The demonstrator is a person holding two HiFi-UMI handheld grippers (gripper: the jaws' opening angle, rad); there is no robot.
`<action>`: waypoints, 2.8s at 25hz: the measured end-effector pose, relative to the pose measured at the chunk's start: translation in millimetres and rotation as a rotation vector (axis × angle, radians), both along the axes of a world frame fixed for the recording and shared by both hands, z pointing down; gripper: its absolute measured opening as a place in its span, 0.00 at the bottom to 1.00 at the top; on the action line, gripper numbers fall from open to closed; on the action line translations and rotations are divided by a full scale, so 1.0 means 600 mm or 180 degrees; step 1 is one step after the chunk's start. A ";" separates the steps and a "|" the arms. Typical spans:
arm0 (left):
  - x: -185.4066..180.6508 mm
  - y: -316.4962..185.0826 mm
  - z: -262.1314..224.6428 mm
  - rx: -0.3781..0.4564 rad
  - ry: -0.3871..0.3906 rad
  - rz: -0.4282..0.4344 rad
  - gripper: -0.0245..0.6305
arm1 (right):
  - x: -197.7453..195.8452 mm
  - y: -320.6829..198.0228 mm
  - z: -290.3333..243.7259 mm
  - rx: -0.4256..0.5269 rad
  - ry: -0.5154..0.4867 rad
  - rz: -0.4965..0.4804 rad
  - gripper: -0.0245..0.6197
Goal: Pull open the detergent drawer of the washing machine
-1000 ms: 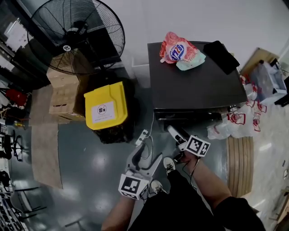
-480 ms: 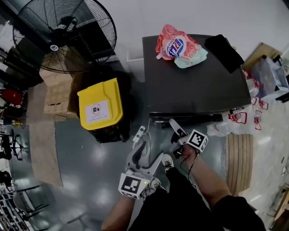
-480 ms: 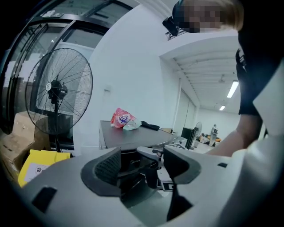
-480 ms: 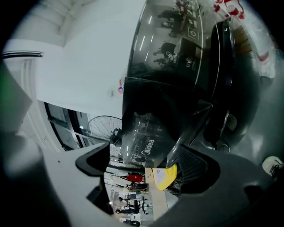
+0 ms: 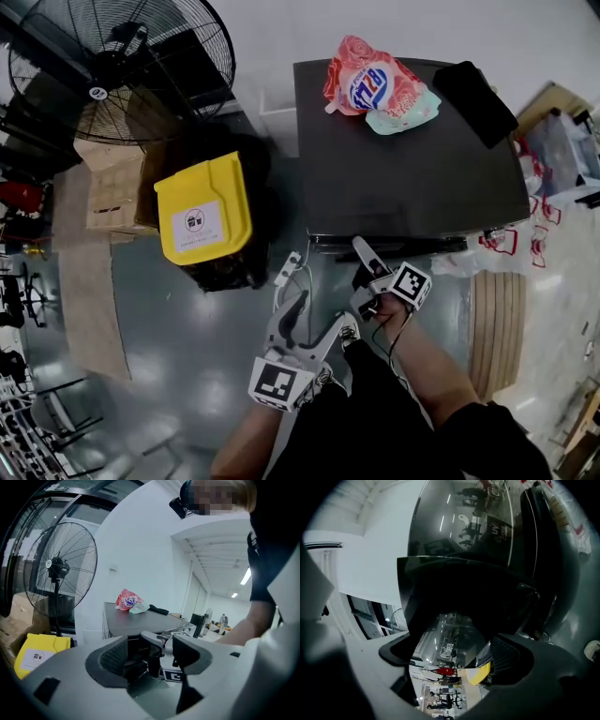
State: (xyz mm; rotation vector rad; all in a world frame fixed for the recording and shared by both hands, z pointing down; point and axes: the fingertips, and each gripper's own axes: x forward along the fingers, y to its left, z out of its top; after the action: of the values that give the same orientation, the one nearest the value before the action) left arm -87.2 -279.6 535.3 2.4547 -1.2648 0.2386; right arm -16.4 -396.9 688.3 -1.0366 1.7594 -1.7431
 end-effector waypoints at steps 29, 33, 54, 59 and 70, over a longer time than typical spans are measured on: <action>0.007 0.071 -0.010 -0.0023 0.0074 0.0095 0.45 | 0.002 0.047 -0.007 -0.0020 0.0062 0.0116 0.78; 0.004 0.095 -0.016 0.0005 0.0069 0.0116 0.45 | 0.006 0.070 -0.006 -0.0028 0.0065 0.0152 0.78; -0.003 0.229 -0.031 0.0054 -0.0009 0.0296 0.45 | 0.016 0.228 0.001 -0.0110 0.0010 0.0301 0.77; -0.006 0.256 -0.034 0.0104 -0.0013 0.0298 0.45 | 0.019 0.237 -0.004 -0.0072 -0.0007 0.0352 0.77; -0.023 0.327 -0.057 0.0175 0.0010 0.0282 0.45 | 0.005 0.334 -0.027 0.0127 0.0280 0.0127 0.59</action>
State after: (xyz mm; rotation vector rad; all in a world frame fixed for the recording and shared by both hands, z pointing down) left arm -101.1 -83.5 501.2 2.5599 -1.1778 0.2262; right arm -13.3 -196.5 672.2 -1.1395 1.8063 -1.6546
